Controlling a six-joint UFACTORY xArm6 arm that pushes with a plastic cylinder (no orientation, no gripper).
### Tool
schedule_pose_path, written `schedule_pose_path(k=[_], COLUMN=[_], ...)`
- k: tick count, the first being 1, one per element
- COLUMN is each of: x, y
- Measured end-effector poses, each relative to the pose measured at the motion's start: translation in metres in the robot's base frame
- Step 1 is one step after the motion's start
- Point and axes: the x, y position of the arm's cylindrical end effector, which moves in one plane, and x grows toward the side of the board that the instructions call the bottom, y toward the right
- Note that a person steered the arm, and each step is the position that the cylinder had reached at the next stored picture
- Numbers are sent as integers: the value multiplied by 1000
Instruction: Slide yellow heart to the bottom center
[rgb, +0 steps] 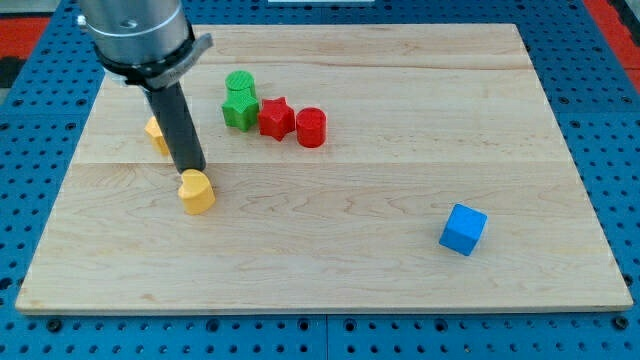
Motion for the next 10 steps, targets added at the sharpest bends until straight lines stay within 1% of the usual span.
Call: schedule_pose_path(k=[1, 2, 3, 4, 6, 9, 10], x=[5, 6, 17, 33, 41, 56, 60], y=[-3, -21, -33, -5, 78, 85, 75])
